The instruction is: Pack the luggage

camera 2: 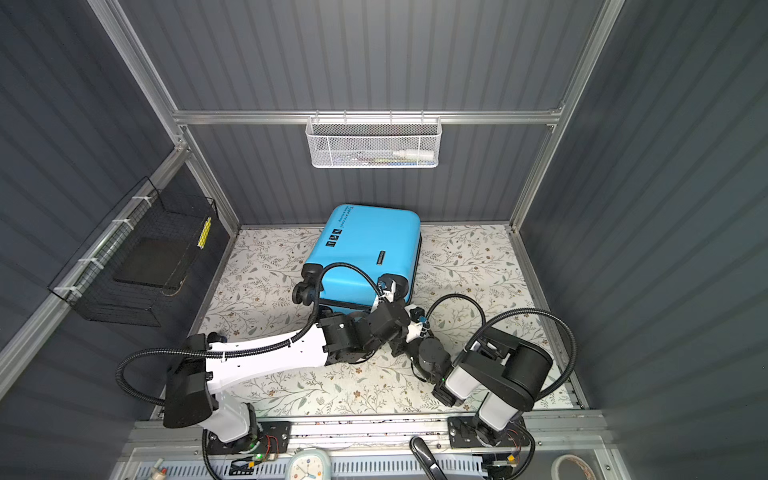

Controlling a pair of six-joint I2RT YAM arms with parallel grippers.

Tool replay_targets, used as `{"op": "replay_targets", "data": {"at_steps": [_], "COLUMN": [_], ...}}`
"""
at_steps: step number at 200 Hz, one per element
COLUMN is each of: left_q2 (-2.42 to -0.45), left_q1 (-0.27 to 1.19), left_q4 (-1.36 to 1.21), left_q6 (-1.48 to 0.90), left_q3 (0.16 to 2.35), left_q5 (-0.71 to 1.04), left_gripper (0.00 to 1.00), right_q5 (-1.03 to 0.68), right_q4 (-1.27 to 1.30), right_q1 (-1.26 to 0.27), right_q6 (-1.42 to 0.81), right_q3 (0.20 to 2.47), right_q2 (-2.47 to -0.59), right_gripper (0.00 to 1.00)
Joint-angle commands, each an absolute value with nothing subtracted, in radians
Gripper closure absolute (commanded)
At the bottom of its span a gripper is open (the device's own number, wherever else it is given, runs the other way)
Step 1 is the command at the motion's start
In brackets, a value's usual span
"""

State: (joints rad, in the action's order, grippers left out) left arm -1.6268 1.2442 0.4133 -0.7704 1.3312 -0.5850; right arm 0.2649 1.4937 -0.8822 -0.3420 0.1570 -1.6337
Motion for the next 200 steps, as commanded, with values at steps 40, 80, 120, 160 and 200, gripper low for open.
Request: {"op": "replay_targets", "data": {"at_steps": [40,80,120,160,200], "left_q2": [-1.544,-1.542,-1.537,-1.533,-1.528], "left_q1": [1.274,1.274,1.275,1.275,1.274], "left_q4": [0.187,0.190,0.190,0.191,0.187], "left_q6": [-0.756,-0.759,-0.764,-0.764,-0.769], "left_q3": [1.405,1.403,1.397,1.396,1.385], "left_q5": [-0.572,-0.572,-0.574,-0.574,-0.572], "left_gripper": [1.00,1.00,1.00,1.00,1.00], "right_q5": [0.244,0.231,0.220,0.216,0.235], "right_q4": [1.480,1.480,1.479,1.479,1.480], "right_q1": [-0.874,-0.874,-0.874,-0.876,-0.877], "right_q6": [-0.330,-0.342,-0.359,-0.370,-0.386], "right_q3": [0.210,0.213,0.225,0.248,0.261], "right_q2": [-1.668,-1.673,-1.690,-1.708,-1.724], "right_gripper": [0.80,0.85,0.75,0.79,0.91]}}
